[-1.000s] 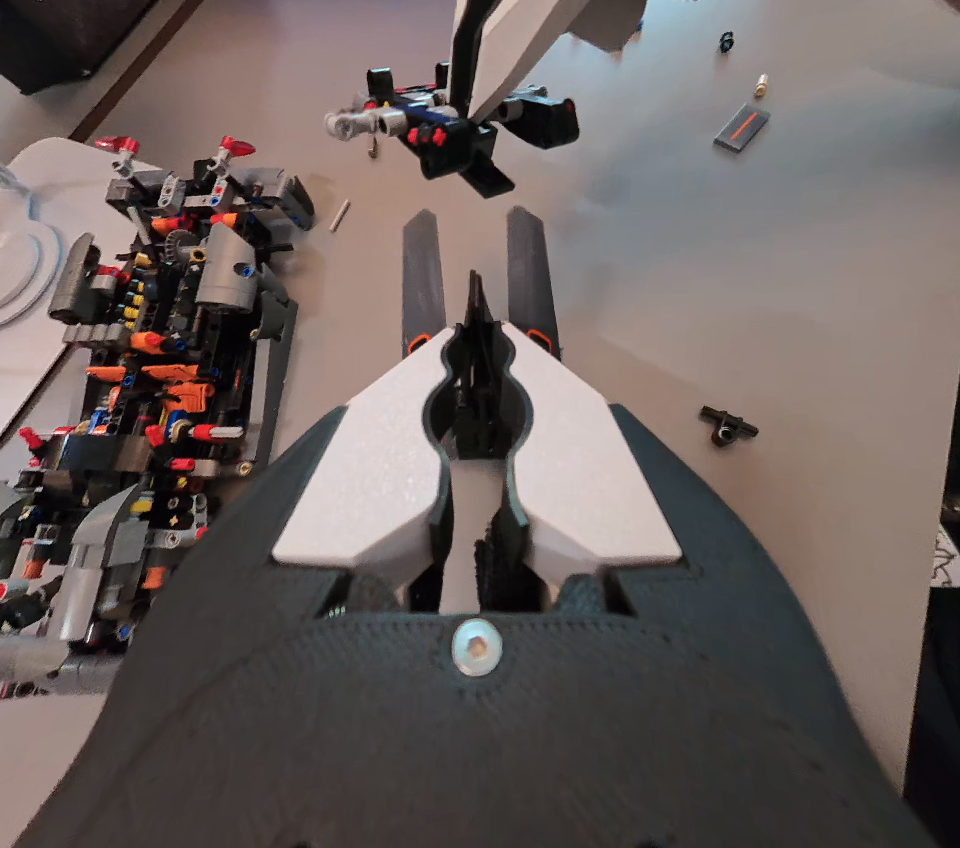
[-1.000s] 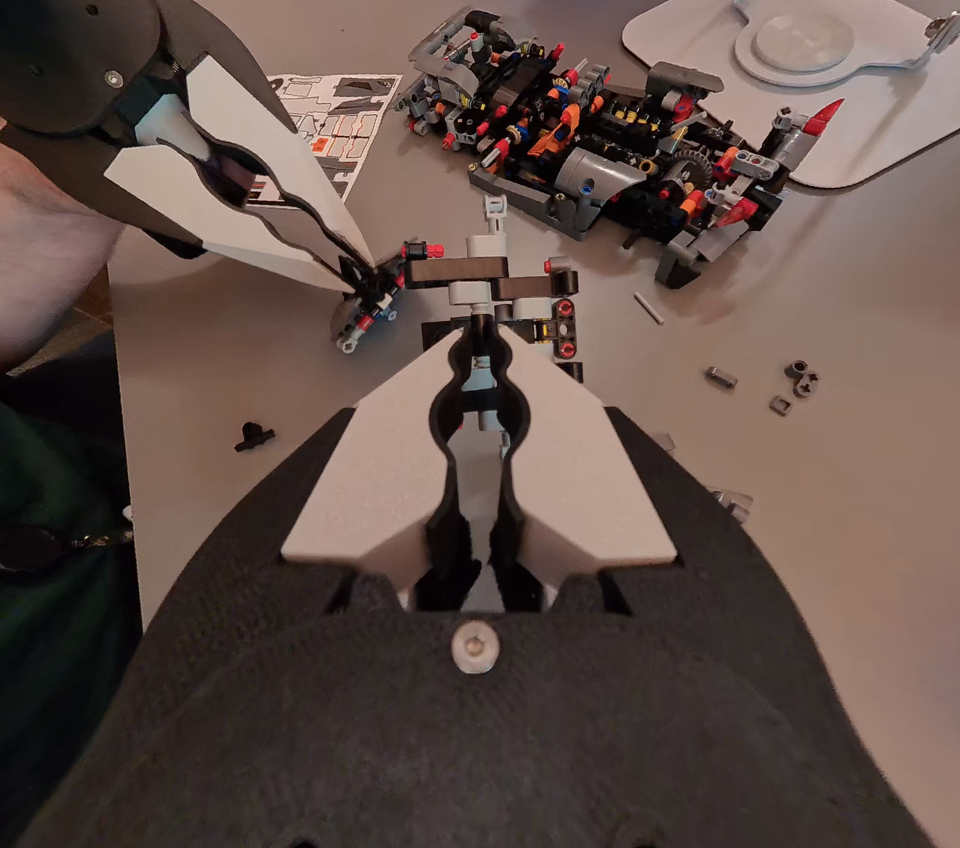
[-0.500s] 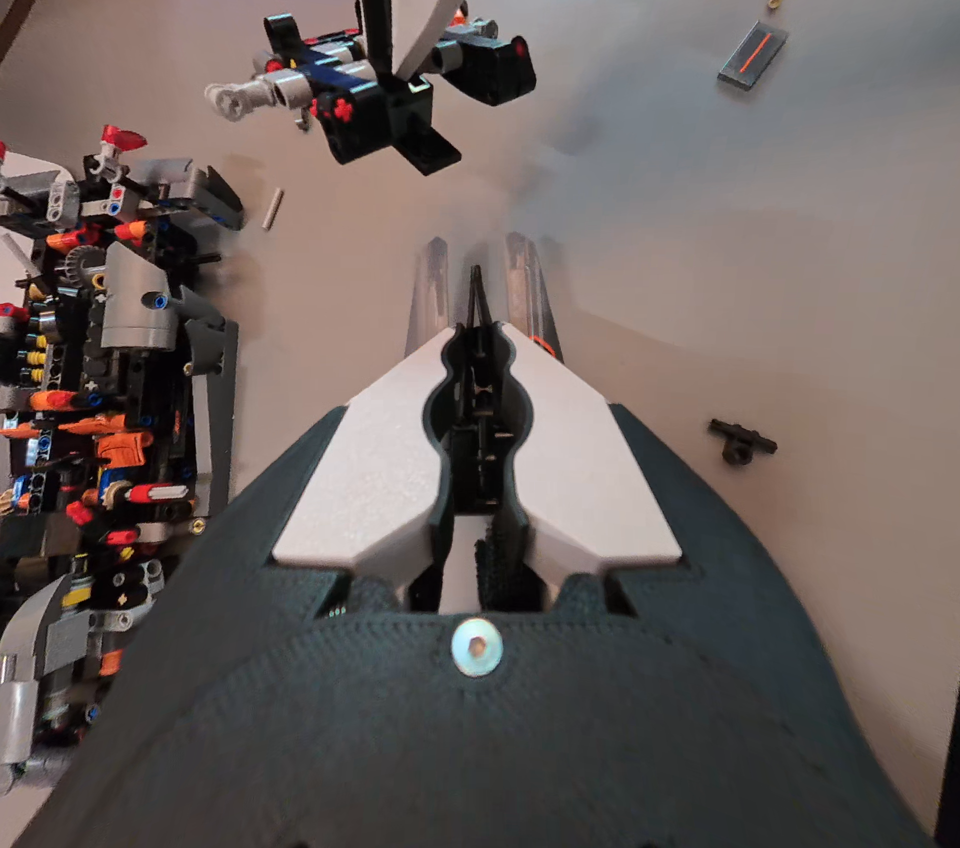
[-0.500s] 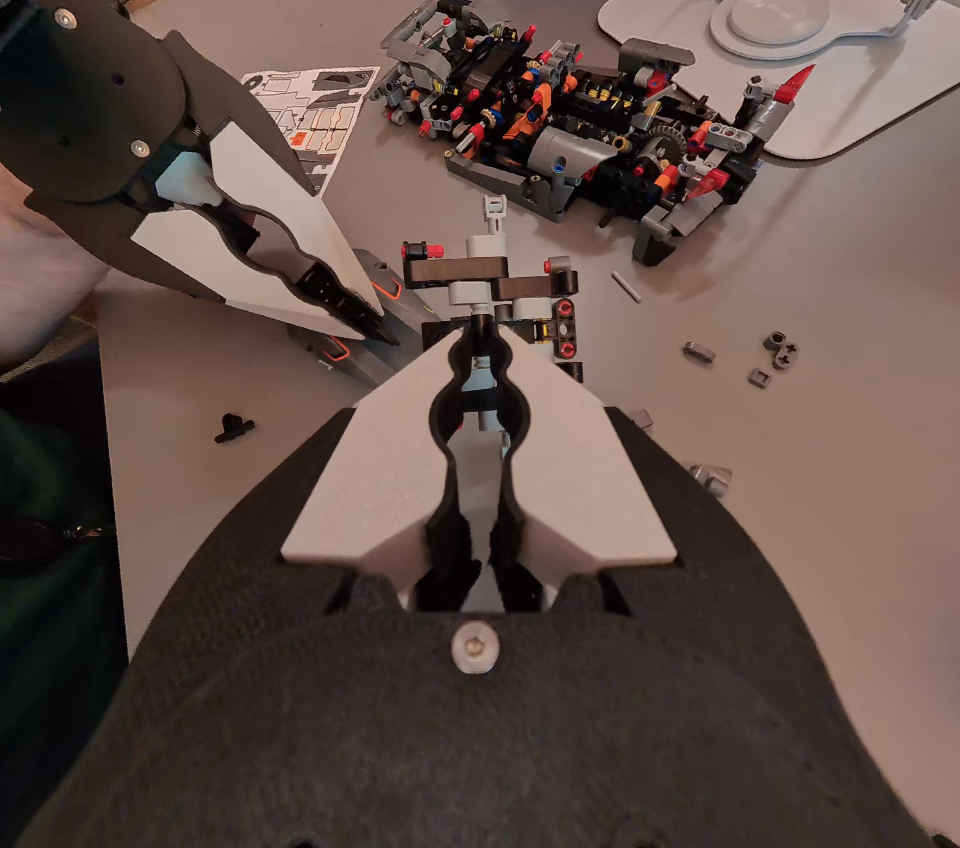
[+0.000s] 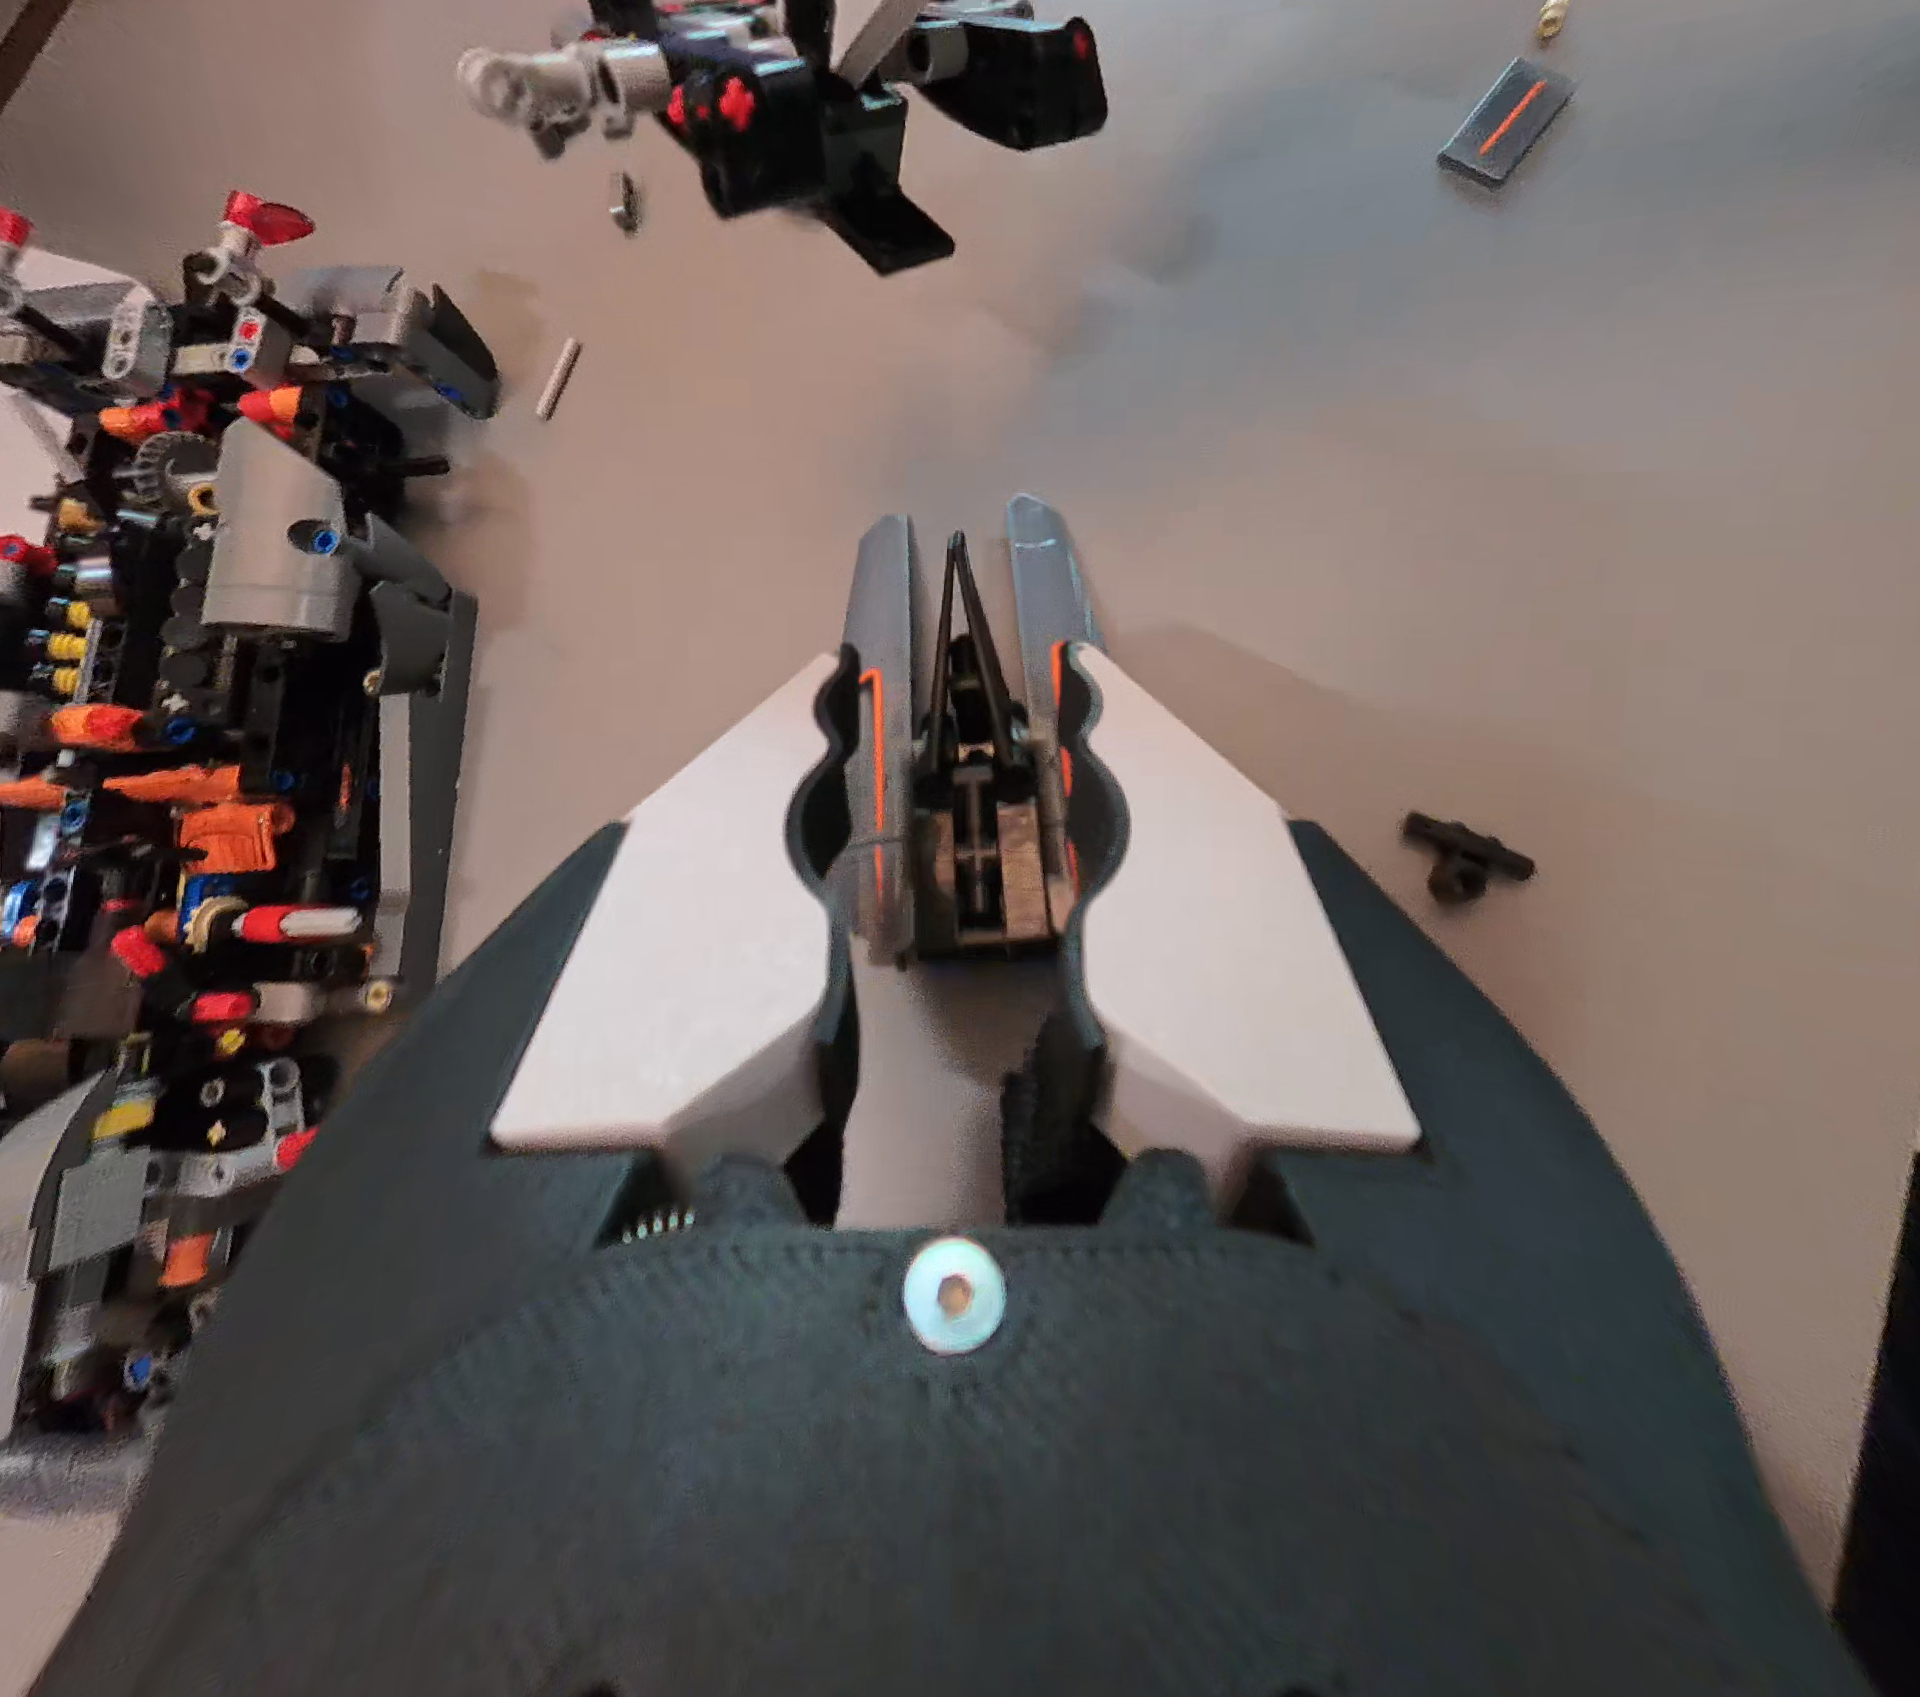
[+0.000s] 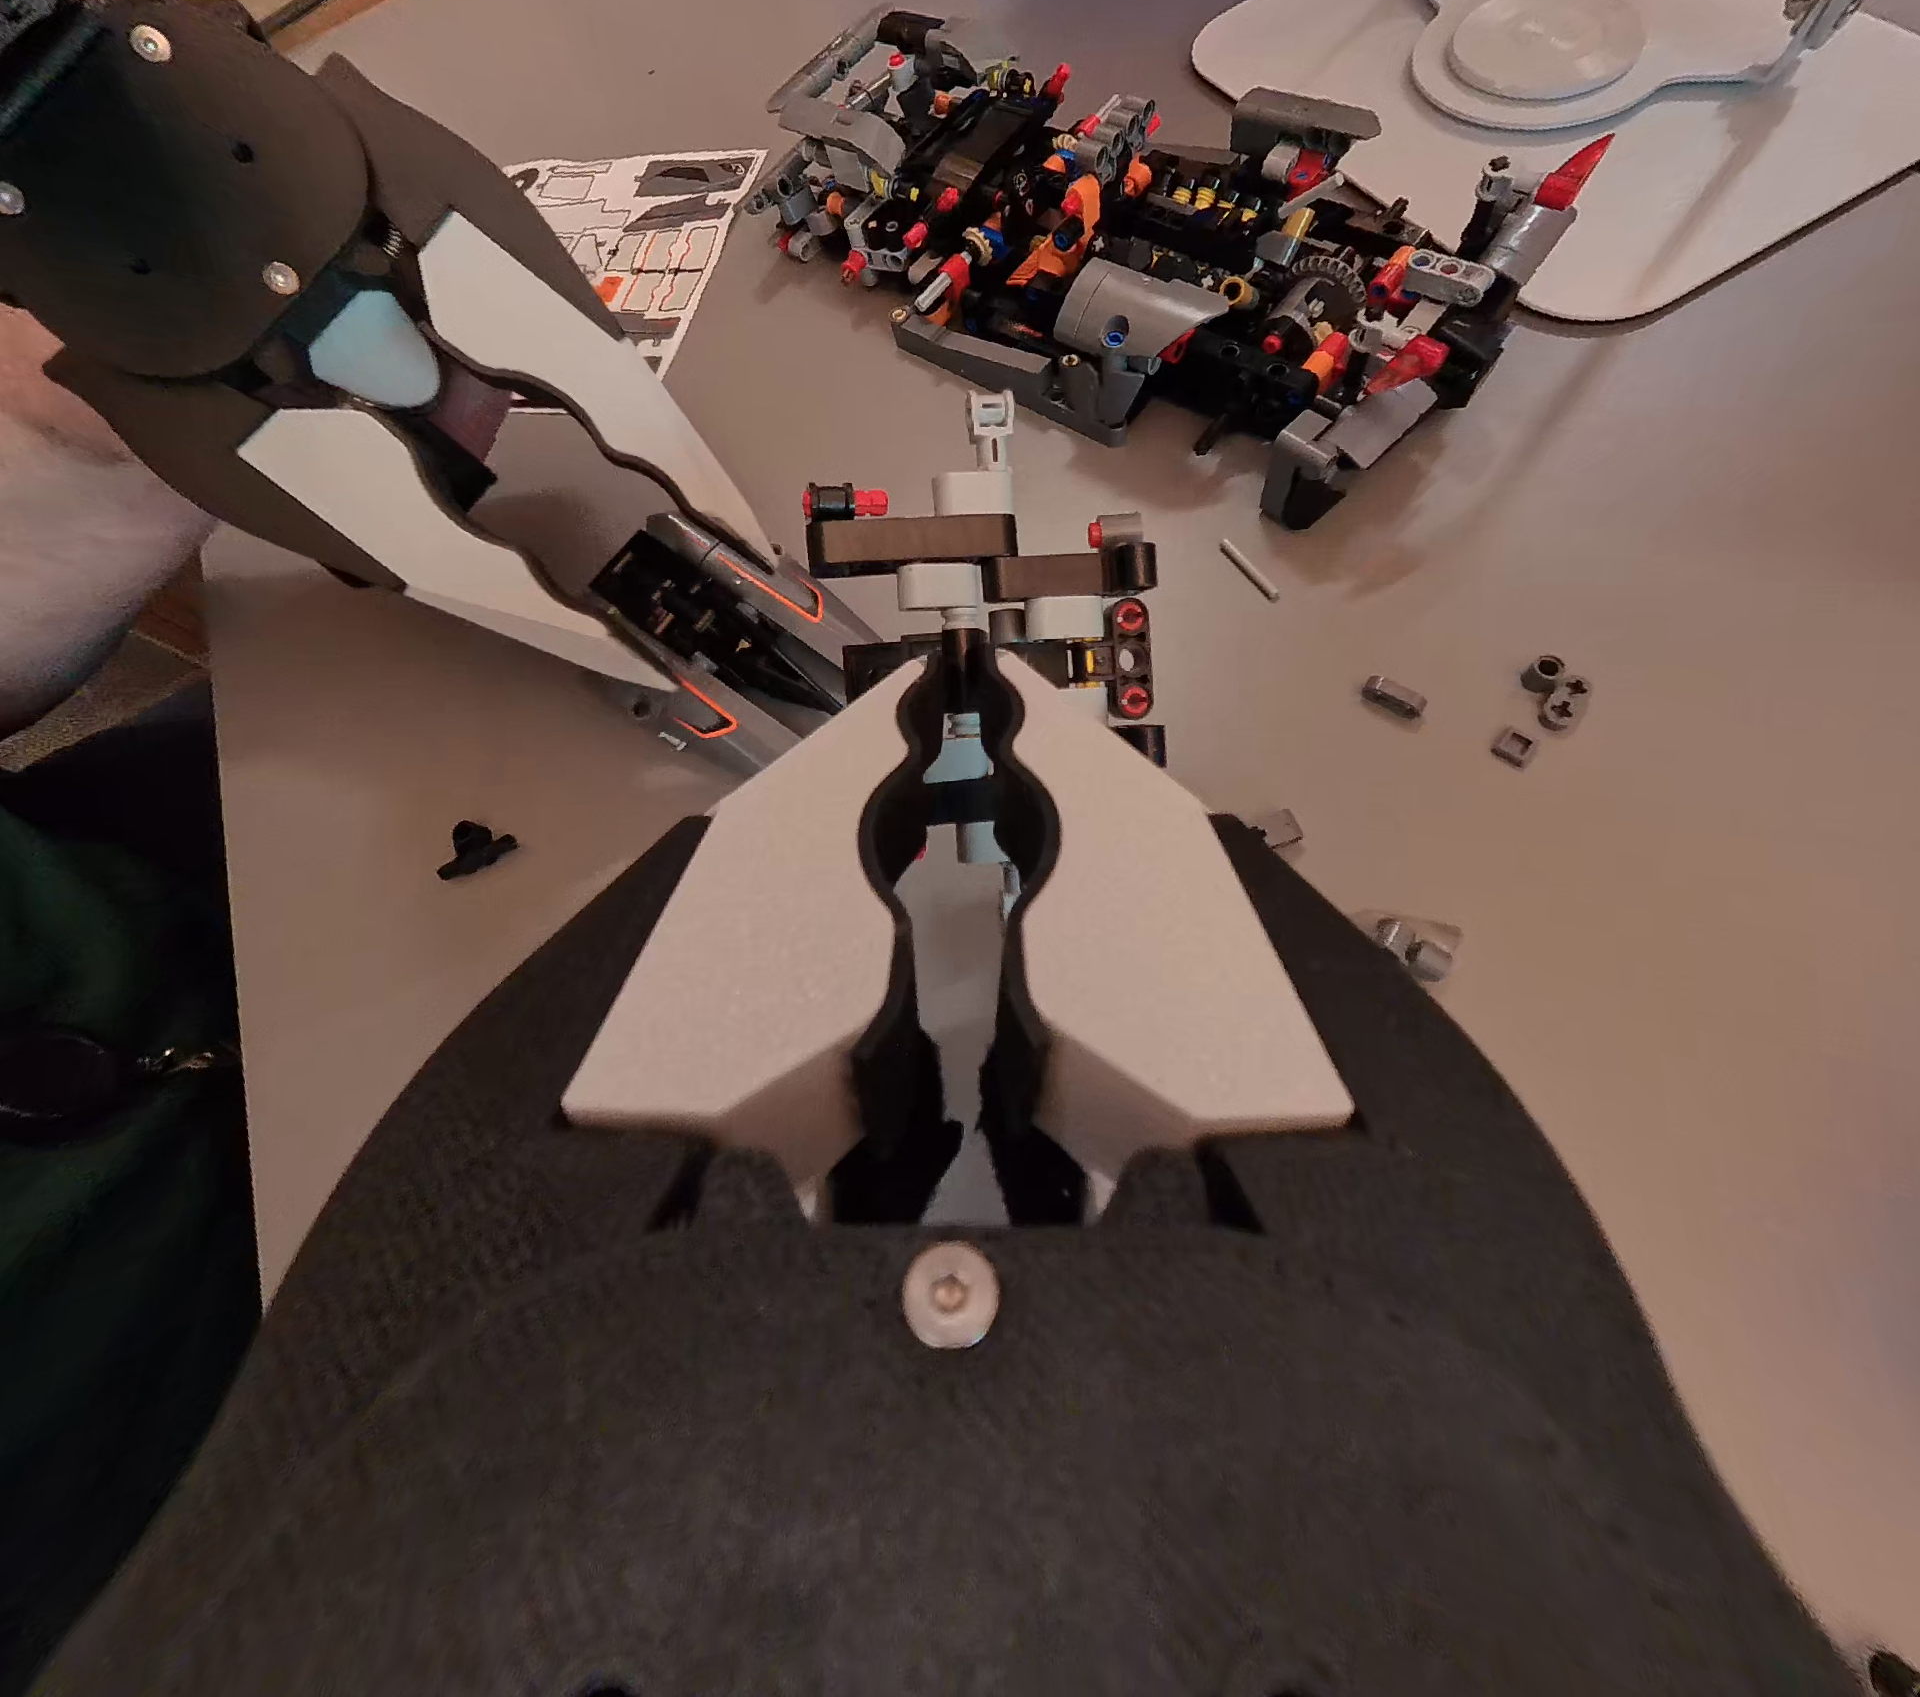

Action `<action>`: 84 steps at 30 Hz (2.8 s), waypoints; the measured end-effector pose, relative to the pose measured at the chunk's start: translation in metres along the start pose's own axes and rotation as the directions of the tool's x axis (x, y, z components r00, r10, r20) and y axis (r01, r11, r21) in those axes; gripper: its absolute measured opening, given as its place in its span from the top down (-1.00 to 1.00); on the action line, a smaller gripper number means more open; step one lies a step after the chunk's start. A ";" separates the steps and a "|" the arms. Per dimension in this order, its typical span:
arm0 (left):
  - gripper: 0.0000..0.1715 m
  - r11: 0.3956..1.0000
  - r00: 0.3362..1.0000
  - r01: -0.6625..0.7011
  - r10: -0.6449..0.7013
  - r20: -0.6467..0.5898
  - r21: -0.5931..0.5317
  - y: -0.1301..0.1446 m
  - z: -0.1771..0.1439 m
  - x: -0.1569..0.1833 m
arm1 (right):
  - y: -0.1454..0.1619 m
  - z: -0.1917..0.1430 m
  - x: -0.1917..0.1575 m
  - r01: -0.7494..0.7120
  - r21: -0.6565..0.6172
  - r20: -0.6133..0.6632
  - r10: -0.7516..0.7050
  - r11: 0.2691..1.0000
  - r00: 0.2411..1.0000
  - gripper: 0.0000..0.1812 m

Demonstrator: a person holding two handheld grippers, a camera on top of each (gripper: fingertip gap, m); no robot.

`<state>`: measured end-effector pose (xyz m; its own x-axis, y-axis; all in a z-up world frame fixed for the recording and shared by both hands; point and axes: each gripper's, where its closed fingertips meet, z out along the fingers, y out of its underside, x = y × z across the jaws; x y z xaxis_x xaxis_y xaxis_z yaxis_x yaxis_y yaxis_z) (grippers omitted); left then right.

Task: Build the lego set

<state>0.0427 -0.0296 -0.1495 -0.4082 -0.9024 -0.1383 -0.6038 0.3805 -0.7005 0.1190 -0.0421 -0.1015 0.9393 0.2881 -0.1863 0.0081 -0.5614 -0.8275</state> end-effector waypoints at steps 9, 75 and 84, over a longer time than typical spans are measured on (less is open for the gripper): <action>0.20 0.979 0.980 -0.174 0.182 0.075 -0.109 0.034 -0.009 0.012 | 0.005 -0.001 0.001 -0.014 0.012 0.010 0.014 1.000 1.000 0.96; 0.73 0.647 0.797 0.603 -0.474 -0.374 0.467 -0.070 -0.065 -0.010 | -0.039 0.014 -0.060 0.414 -0.026 -0.040 -0.415 0.910 0.909 0.96; 0.78 0.518 0.760 0.644 -0.518 -0.392 0.563 -0.053 -0.096 -0.035 | -0.068 0.037 -0.073 0.434 0.003 -0.001 -0.434 0.901 0.901 0.95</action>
<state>0.0230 0.0009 -0.0408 -0.2662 -0.8036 0.5324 -0.1901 -0.4977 -0.8463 0.0368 0.0036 -0.0511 0.8429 0.5026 0.1922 0.4144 -0.3784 -0.8277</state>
